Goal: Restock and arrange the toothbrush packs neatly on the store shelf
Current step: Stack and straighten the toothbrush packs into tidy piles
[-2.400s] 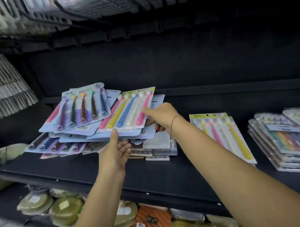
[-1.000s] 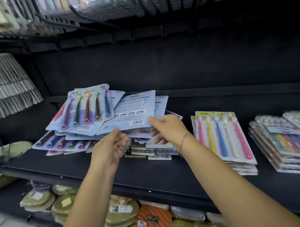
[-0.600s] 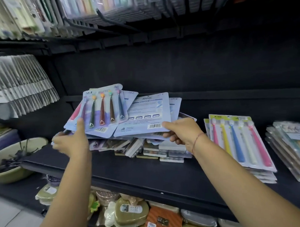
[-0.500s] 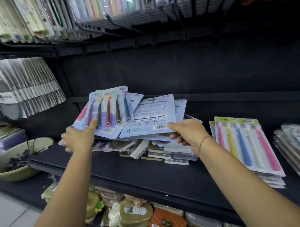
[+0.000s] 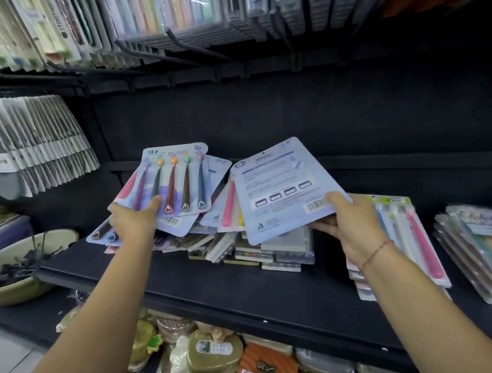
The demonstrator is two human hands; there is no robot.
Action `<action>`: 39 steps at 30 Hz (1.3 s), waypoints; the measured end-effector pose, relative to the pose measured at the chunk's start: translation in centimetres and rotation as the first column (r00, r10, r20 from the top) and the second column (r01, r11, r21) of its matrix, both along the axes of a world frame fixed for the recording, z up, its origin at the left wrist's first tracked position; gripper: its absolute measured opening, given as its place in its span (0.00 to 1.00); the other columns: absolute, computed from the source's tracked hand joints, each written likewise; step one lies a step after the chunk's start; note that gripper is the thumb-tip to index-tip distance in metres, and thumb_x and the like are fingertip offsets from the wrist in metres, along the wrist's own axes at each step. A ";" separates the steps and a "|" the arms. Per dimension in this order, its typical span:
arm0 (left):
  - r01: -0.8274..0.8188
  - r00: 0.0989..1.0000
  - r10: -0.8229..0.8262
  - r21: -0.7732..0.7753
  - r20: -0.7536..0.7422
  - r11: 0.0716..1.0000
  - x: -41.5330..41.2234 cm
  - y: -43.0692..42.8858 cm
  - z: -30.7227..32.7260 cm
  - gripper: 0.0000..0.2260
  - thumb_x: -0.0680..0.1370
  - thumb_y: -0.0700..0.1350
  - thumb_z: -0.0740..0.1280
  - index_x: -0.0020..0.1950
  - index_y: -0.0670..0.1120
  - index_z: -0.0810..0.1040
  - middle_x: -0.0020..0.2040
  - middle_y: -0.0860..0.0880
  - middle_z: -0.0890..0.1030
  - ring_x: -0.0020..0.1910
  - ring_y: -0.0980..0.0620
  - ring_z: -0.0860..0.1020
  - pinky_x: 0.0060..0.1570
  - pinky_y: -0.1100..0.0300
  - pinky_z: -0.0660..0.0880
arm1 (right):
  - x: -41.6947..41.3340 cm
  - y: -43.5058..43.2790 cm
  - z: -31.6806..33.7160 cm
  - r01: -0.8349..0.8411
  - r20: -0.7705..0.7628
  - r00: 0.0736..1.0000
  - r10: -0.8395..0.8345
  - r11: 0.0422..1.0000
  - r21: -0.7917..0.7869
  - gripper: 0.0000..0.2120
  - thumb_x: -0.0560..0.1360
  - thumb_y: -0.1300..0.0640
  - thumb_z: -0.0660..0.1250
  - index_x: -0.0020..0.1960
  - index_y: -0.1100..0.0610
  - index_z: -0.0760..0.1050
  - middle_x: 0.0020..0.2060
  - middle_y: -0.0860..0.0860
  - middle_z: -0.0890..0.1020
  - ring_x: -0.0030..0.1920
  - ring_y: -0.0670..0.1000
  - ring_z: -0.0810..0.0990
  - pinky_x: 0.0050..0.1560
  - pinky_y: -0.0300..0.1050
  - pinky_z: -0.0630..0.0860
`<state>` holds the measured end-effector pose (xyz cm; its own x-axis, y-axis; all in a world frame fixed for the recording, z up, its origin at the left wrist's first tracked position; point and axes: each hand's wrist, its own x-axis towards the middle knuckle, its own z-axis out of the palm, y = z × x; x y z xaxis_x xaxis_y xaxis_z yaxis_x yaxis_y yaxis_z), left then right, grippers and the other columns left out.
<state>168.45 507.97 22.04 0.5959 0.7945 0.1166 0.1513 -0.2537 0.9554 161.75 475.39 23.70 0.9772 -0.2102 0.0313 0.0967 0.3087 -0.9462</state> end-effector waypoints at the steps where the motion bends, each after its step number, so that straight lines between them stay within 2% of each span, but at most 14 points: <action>1: -0.005 1.000 0.005 0.015 -0.024 1.000 0.1 -0.2 -0.1 0.38 0.73 0.55 0.73 0.75 0.41 0.59 0.72 0.38 0.65 0.69 0.37 0.68 0.65 0.44 0.66 | -0.6 -1.4 -0.2 0.042 0.031 0.999 -0.042 0.999 -0.010 0.09 0.81 0.65 0.57 0.48 0.60 0.76 0.42 0.54 0.83 0.40 0.50 0.83 0.32 0.40 0.80; 9: -0.140 0.987 0.150 0.166 -0.051 0.976 -0.2 -3.2 -1.6 0.40 0.76 0.61 0.66 0.80 0.47 0.51 0.80 0.41 0.46 0.78 0.38 0.50 0.73 0.39 0.47 | -3.8 -10.6 -0.9 0.131 0.026 0.990 -0.135 0.984 0.121 0.10 0.82 0.63 0.57 0.48 0.60 0.76 0.34 0.49 0.86 0.35 0.46 0.85 0.32 0.39 0.80; 12: -0.086 0.977 -0.010 0.432 0.215 0.898 -2.8 -6.2 -1.5 0.38 0.79 0.60 0.64 0.80 0.44 0.52 0.80 0.41 0.48 0.78 0.39 0.49 0.74 0.41 0.46 | -4.2 -11.8 -1.3 0.081 -0.028 0.997 -0.077 0.959 0.270 0.10 0.81 0.64 0.57 0.44 0.62 0.75 0.33 0.52 0.85 0.33 0.48 0.85 0.32 0.39 0.80; 13: 0.052 0.930 -0.245 0.561 0.275 0.826 -3.9 -7.9 -1.2 0.37 0.78 0.60 0.65 0.80 0.44 0.54 0.80 0.44 0.52 0.78 0.43 0.52 0.75 0.45 0.49 | -4.4 -12.0 -1.3 0.080 -0.056 0.996 -0.065 0.943 0.322 0.10 0.81 0.64 0.58 0.44 0.62 0.75 0.32 0.54 0.84 0.33 0.49 0.85 0.31 0.39 0.81; 15: 0.417 0.709 -0.695 0.725 0.119 0.549 -6.2 -12.3 0.0 0.39 0.73 0.59 0.72 0.78 0.52 0.57 0.76 0.59 0.59 0.75 0.57 0.56 0.74 0.63 0.52 | -5.1 -12.7 -1.3 0.066 -0.102 0.994 -0.031 0.930 0.361 0.08 0.80 0.63 0.58 0.45 0.64 0.74 0.32 0.56 0.84 0.33 0.53 0.85 0.31 0.39 0.81; 17: 0.579 0.486 -0.861 0.792 -0.146 0.192 -7.2 -17.0 0.9 0.45 0.67 0.56 0.78 0.76 0.58 0.54 0.72 0.68 0.56 0.73 0.64 0.55 0.71 0.72 0.48 | -5.6 -13.4 -1.0 0.038 -0.121 0.993 0.002 0.945 0.325 0.10 0.80 0.63 0.58 0.45 0.65 0.76 0.33 0.58 0.84 0.33 0.54 0.85 0.30 0.38 0.80; 19: 0.575 0.388 -0.894 0.817 -0.224 0.045 -6.8 -20.9 1.3 0.39 0.68 0.54 0.78 0.75 0.57 0.64 0.71 0.64 0.66 0.71 0.61 0.64 0.71 0.67 0.57 | -5.9 -14.2 -0.2 0.048 -0.108 0.994 -0.012 0.939 0.339 0.18 0.80 0.61 0.57 0.36 0.63 0.79 0.32 0.57 0.84 0.32 0.53 0.85 0.28 0.39 0.80; 21: 0.594 0.368 -0.925 0.789 -0.096 0.154 -5.7 -23.3 2.5 0.19 0.73 0.48 0.75 0.63 0.51 0.79 0.53 0.61 0.82 0.52 0.65 0.77 0.55 0.69 0.70 | -6.1 -15.3 0.8 0.065 -0.060 0.997 -0.045 0.919 0.389 0.18 0.81 0.52 0.58 0.38 0.61 0.78 0.32 0.56 0.83 0.32 0.51 0.85 0.29 0.40 0.80; 23: 0.650 0.376 -0.925 0.698 0.047 0.300 -4.3 -25.0 3.9 0.06 0.76 0.44 0.72 0.52 0.48 0.83 0.38 0.60 0.81 0.37 0.67 0.76 0.41 0.70 0.70 | -6.0 -16.8 1.5 0.048 -0.007 0.999 -0.049 0.921 0.388 0.25 0.78 0.39 0.57 0.47 0.61 0.75 0.34 0.54 0.82 0.30 0.49 0.82 0.30 0.39 0.78; 27: 0.739 0.395 -0.890 0.498 0.228 0.455 -3.0 -28.2 6.5 0.03 0.78 0.44 0.70 0.47 0.45 0.80 0.36 0.47 0.82 0.30 0.59 0.75 0.30 0.57 0.74 | -5.1 -18.7 1.1 0.149 0.068 0.986 -0.149 0.989 0.010 0.37 0.61 0.23 0.66 0.57 0.50 0.76 0.39 0.50 0.76 0.34 0.44 0.75 0.36 0.37 0.70; 30: 0.806 0.473 -0.844 0.263 0.253 0.530 -2.7 -30.4 6.9 0.15 0.79 0.46 0.68 0.44 0.33 0.77 0.35 0.34 0.76 0.31 0.49 0.71 0.25 0.54 0.73 | -4.8 -18.6 -0.2 0.144 0.144 0.983 -0.118 0.971 -0.188 0.27 0.69 0.38 0.68 0.65 0.47 0.72 0.55 0.49 0.82 0.54 0.48 0.81 0.54 0.43 0.75; 33: 0.821 0.553 -0.810 0.040 0.196 0.570 -2.4 -31.6 5.6 0.16 0.79 0.48 0.68 0.37 0.39 0.74 0.33 0.43 0.72 0.30 0.50 0.69 0.27 0.65 0.68 | -4.8 -17.9 -1.6 0.117 0.152 0.986 -0.075 0.949 -0.292 0.20 0.75 0.52 0.70 0.66 0.49 0.72 0.54 0.47 0.84 0.53 0.47 0.83 0.52 0.42 0.80; 37: 0.835 0.549 -0.822 -0.145 0.153 0.531 -2.9 -32.5 2.0 0.10 0.81 0.43 0.66 0.41 0.40 0.75 0.34 0.44 0.73 0.22 0.57 0.71 0.24 0.67 0.69 | -4.5 -18.4 -4.2 0.202 0.134 0.976 -0.174 0.951 -0.236 0.11 0.76 0.61 0.70 0.58 0.54 0.78 0.48 0.52 0.85 0.52 0.53 0.83 0.50 0.47 0.79; 39: 0.849 0.519 -0.849 -0.184 0.103 0.496 -3.0 -32.4 -0.1 0.08 0.81 0.45 0.66 0.47 0.41 0.77 0.40 0.48 0.79 0.33 0.57 0.77 0.40 0.64 0.75 | -4.7 -19.4 -4.9 0.203 0.087 0.978 -0.187 0.947 -0.249 0.09 0.76 0.62 0.70 0.55 0.54 0.80 0.47 0.52 0.86 0.50 0.53 0.83 0.49 0.45 0.80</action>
<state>165.40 475.59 21.92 0.9955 -0.0902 0.0295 -0.0367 -0.0795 0.9962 157.07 455.95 18.84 0.9123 -0.3738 0.1672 0.1909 0.0270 -0.9812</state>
